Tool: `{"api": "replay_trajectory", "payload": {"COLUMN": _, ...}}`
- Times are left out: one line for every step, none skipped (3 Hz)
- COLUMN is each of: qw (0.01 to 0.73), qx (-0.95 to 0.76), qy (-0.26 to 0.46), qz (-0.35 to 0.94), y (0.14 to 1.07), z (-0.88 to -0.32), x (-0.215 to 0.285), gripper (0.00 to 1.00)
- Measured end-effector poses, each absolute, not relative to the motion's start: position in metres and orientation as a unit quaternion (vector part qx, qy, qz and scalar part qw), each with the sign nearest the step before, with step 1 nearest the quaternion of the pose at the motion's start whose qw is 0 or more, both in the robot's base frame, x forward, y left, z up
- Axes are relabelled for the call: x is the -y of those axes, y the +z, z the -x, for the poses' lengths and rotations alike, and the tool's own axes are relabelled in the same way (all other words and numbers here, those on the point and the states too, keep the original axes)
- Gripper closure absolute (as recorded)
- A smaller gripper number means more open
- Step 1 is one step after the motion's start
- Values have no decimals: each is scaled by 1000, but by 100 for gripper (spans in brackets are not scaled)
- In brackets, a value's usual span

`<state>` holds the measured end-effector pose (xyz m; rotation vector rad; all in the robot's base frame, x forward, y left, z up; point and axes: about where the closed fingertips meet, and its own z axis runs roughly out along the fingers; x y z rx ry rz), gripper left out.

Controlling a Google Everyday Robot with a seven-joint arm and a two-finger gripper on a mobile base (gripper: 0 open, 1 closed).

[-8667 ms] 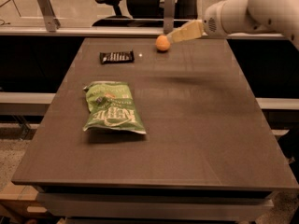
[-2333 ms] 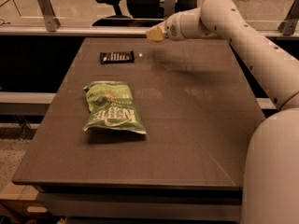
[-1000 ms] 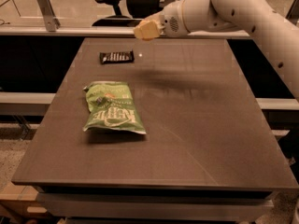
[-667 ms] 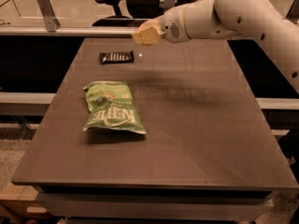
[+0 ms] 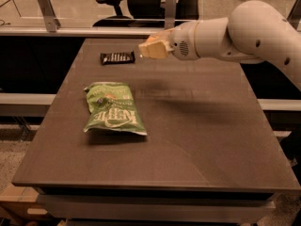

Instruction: Move orange near green jalapeno chip bag

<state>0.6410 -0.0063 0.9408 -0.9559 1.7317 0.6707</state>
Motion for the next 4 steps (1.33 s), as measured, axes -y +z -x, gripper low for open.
{"api": "replay_trajectory", "payload": {"qw": 502, "qx": -723, "qy": 275, "qz": 386, "y": 932, "z": -621, "x": 10, "gripper": 100}}
{"api": "replay_trajectory", "payload": {"qw": 487, "qx": -734, "qy": 275, "qz": 385, "y": 917, "z": -601, "x": 14, "gripper": 100}}
{"api": "replay_trajectory", "payload": {"qw": 475, "qx": -738, "qy": 283, "qz": 386, "y": 899, "z": -589, "x": 24, "gripper": 100}}
{"api": "replay_trajectory", "payload": {"qw": 459, "qx": -743, "qy": 300, "qz": 383, "y": 879, "z": -582, "x": 35, "gripper": 100}}
